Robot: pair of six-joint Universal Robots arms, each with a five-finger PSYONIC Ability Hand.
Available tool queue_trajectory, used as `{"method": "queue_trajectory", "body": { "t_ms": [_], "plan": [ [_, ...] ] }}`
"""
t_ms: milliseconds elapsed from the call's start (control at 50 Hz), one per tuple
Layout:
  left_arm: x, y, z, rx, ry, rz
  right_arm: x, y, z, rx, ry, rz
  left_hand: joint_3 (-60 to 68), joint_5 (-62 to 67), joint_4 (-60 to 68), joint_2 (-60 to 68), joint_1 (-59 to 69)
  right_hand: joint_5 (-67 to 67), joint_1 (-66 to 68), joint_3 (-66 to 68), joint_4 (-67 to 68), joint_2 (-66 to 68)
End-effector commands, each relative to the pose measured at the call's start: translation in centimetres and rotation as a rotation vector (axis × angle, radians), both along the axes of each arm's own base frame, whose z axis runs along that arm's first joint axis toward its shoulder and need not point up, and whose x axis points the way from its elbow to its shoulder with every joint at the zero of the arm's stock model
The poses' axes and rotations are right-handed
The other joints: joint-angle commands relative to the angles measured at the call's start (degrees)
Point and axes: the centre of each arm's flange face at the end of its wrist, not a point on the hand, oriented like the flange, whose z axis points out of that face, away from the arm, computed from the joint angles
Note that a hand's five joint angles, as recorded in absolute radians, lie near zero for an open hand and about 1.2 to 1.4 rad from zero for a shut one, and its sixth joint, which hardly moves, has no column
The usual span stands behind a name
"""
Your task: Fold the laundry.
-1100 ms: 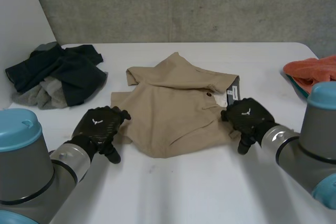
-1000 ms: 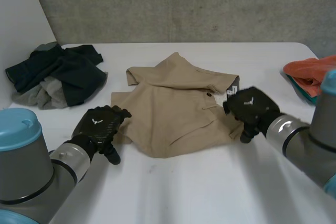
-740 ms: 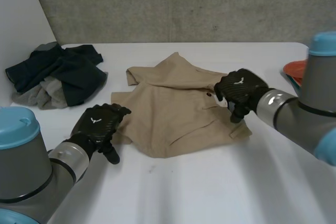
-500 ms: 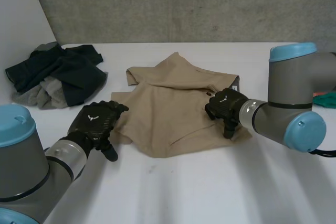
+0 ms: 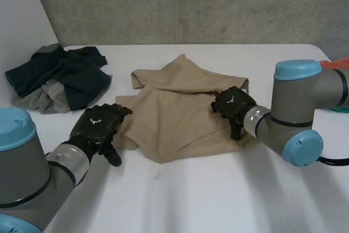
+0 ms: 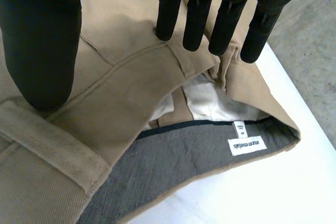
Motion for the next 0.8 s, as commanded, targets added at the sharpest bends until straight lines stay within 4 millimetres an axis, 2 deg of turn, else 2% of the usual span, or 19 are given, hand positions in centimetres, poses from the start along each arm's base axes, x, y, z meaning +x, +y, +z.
{"method": "queue_trajectory", "body": {
  "t_ms": [20, 40, 80, 240, 320, 400, 480, 560, 640, 700, 780, 800],
  "plan": [
    [0.0, -0.1, 0.0, -0.001, -0.002, 0.002, 0.1, -0.4, -0.6, -0.005, -0.001, -0.008, -2.2, -2.9, -1.5, -1.6, -2.0, 17.1, 15.0, 14.8, 15.4, 15.3],
    [0.0, -0.1, 0.0, -0.001, -0.002, 0.002, 0.2, -0.6, -0.3, -0.017, -0.014, -0.007, -2.2, -2.9, -1.5, -1.6, -2.0, 43.7, 41.6, 41.4, 41.9, 41.9],
    [0.0, -0.1, 0.0, -0.001, -0.002, 0.002, 0.3, -0.5, 0.0, -0.024, -0.026, -0.005, -2.2, -2.9, -1.5, -1.6, -2.0, 54.6, 52.4, 52.2, 52.8, 52.7],
    [0.0, -0.6, 0.1, -0.007, -0.003, 0.01, 0.1, 0.2, 3.5, -0.052, -0.108, -0.01, -2.2, -2.9, -1.5, -1.6, -2.0, 54.6, 52.4, 52.3, 52.8, 52.8],
    [0.1, -0.6, 0.0, 0.008, -0.013, 0.012, -0.4, 1.3, 6.9, -0.085, -0.154, 0.003, -2.2, -2.9, -1.5, -1.6, -2.0, 54.6, 52.4, 52.3, 52.8, 52.8],
    [0.0, -0.6, -0.4, 0.039, -0.026, 0.011, -1.0, 3.3, 10.1, -0.089, -0.182, 0.019, -2.2, -2.9, -1.5, -1.6, -2.0, 54.6, 52.4, 52.3, 52.8, 52.8],
    [0.1, -0.9, -1.2, 0.088, -0.049, 0.027, -1.9, 6.4, 13.9, -0.101, -0.219, 0.043, 1.2, 0.5, 1.9, 1.8, 1.4, 54.6, 52.4, 52.3, 52.8, 52.8],
    [0.1, -1.5, -2.1, 0.141, -0.078, 0.048, -2.4, 8.9, 16.6, -0.132, -0.266, 0.063, 7.4, 6.7, 8.1, 8.0, 7.7, 54.6, 52.4, 52.3, 52.8, 52.8],
    [-0.5, -2.1, -2.8, 0.189, -0.089, 0.05, -2.7, 10.9, 18.6, -0.161, -0.32, 0.076, 7.3, 6.6, 8.0, 7.8, 7.5, 54.6, 52.4, 52.3, 52.8, 52.8],
    [-0.9, -2.4, -3.1, 0.206, -0.079, 0.049, -2.7, 11.7, 18.9, -0.155, -0.347, 0.077, 7.6, 6.9, 8.3, 8.2, 7.8, 54.6, 52.4, 52.3, 52.8, 52.8],
    [-1.8, -2.8, -3.4, 0.226, -0.06, 0.035, -2.7, 12.2, 18.6, -0.137, -0.362, 0.069, 18.3, 17.6, 19.0, 18.9, 18.6, 54.6, 52.4, 52.3, 52.8, 52.8],
    [-2.0, -2.9, -3.5, 0.231, -0.048, 0.028, -2.8, 12.0, 18.3, -0.129, -0.359, 0.057, 32.0, 31.3, 32.7, 32.6, 32.2, 54.6, 52.4, 52.3, 52.8, 52.8]
  ]
}}
